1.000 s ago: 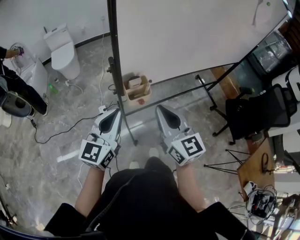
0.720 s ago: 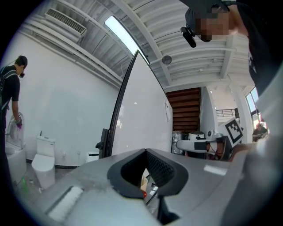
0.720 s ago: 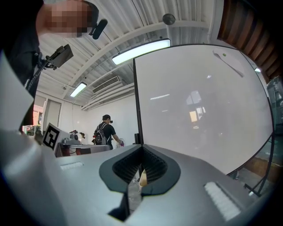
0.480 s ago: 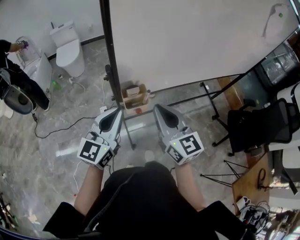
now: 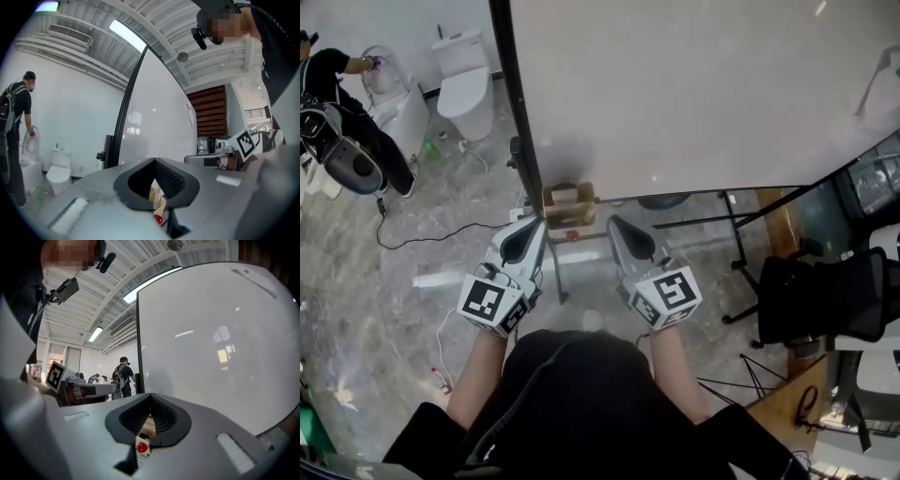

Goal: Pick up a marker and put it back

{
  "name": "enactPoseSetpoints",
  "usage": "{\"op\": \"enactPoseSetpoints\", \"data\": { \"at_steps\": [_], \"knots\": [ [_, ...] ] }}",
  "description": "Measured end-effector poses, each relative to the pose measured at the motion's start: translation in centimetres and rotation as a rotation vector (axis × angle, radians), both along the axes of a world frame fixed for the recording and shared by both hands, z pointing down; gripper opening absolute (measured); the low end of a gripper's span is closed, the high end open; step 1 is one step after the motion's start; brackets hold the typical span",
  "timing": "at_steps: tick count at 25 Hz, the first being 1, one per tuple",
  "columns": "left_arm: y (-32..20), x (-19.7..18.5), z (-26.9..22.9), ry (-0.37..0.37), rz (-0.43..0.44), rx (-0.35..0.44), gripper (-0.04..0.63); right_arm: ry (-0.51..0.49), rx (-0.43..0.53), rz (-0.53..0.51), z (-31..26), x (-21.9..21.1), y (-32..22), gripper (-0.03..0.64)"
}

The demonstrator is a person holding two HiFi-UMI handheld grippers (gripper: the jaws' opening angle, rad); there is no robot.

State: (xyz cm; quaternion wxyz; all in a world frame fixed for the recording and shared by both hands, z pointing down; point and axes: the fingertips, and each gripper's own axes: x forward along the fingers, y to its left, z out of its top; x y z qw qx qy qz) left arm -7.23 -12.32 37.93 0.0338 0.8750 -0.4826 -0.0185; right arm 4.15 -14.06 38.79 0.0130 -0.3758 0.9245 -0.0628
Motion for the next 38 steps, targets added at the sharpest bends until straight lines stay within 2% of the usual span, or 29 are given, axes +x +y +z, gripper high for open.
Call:
{"op": "enactPoseSetpoints", "data": {
  "at_steps": [4,11,18,28,38],
  "knots": [
    [-0.6,0.7,0.0,0.022,-0.067,-0.010,0.005,0.002,-0.024,-0.054,1.0,0.6,-1.2,0.009],
    [-2.0,1.9,0.1,0.028,-0.136,-0.005,0.005,0.002,-0.026,-0.144,1.3,1.0,-2.7,0.009],
    [-2.7,1.7,0.9,0.020,-0.165,-0.025,0.005,0.008,-0.040,-0.161,2.3,1.1,-4.1,0.009],
    [-4.1,0.5,1.9,0.019,-0.090,-0.061,0.005,0.045,-0.066,-0.118,3.4,-0.7,-5.1,0.014],
    [-4.3,0.3,3.2,0.016,-0.013,-0.103,0.005,0.109,-0.127,-0.071,7.2,-1.7,-5.8,0.105]
  ]
}}
